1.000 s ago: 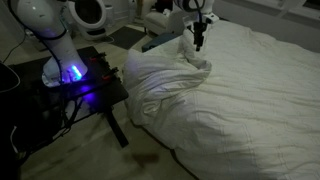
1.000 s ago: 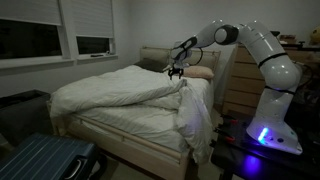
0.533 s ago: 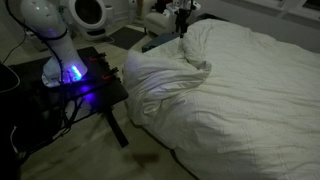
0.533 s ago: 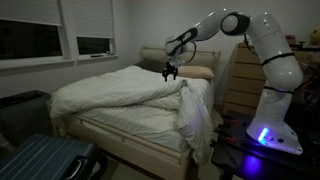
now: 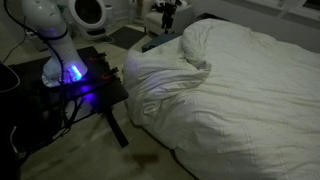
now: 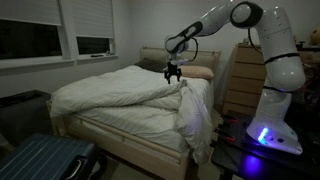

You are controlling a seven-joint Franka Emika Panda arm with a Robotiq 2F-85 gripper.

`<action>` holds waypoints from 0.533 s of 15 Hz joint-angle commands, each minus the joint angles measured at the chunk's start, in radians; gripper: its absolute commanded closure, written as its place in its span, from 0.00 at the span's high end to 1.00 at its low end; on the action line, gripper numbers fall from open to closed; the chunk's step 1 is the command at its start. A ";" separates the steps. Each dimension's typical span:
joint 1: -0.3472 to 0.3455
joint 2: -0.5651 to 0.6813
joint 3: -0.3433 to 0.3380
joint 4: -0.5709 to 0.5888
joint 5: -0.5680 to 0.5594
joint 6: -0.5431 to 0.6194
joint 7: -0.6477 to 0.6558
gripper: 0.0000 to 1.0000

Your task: Uncover the beddings on the bottom right corner of the bed

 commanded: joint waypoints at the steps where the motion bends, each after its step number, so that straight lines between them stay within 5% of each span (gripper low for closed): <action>1: 0.060 -0.074 0.015 -0.150 -0.008 0.036 0.155 1.00; 8: 0.163 -0.026 0.044 -0.315 -0.001 0.145 0.416 1.00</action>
